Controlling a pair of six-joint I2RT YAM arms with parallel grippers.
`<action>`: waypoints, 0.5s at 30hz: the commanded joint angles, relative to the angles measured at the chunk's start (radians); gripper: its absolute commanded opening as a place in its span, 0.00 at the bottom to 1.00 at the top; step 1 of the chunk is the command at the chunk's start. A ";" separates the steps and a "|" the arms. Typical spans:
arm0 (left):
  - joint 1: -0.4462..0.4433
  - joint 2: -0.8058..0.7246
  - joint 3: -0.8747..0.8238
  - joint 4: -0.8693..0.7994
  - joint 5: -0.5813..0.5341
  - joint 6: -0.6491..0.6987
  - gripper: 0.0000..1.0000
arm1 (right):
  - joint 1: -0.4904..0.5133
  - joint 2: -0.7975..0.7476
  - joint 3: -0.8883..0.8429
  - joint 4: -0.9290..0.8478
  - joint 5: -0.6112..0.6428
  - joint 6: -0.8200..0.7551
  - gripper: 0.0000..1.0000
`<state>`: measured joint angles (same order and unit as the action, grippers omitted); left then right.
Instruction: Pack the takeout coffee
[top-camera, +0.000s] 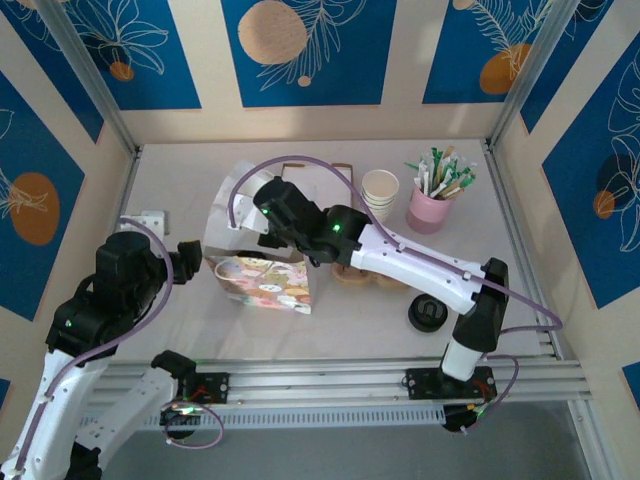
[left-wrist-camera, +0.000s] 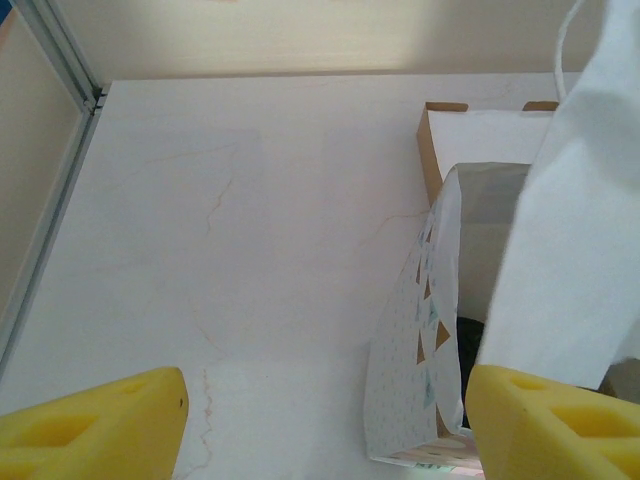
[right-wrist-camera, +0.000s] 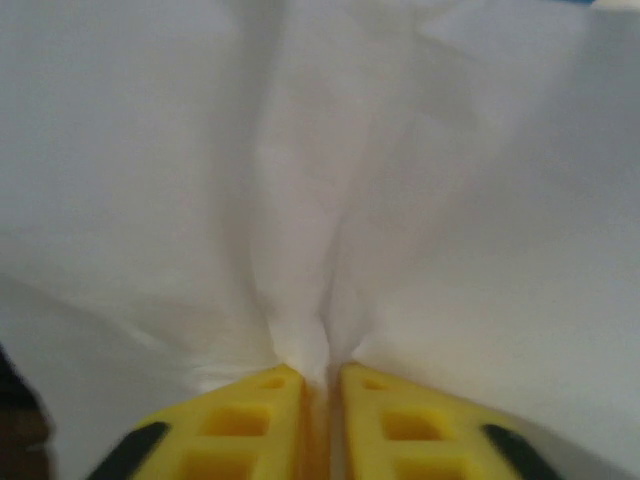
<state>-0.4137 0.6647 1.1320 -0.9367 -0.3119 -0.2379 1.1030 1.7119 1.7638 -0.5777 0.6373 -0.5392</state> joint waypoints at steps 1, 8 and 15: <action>-0.007 0.006 -0.007 -0.011 0.016 -0.017 0.73 | 0.011 0.007 0.036 -0.020 0.023 0.029 0.30; -0.007 0.006 -0.010 -0.008 0.016 -0.018 0.73 | 0.020 -0.018 0.039 -0.022 0.002 0.041 0.41; -0.007 0.020 -0.004 -0.001 0.038 -0.018 0.71 | -0.010 -0.087 0.042 -0.005 -0.027 0.173 0.45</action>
<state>-0.4137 0.6762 1.1320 -0.9363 -0.2985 -0.2382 1.1103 1.7000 1.7672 -0.5964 0.6357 -0.4603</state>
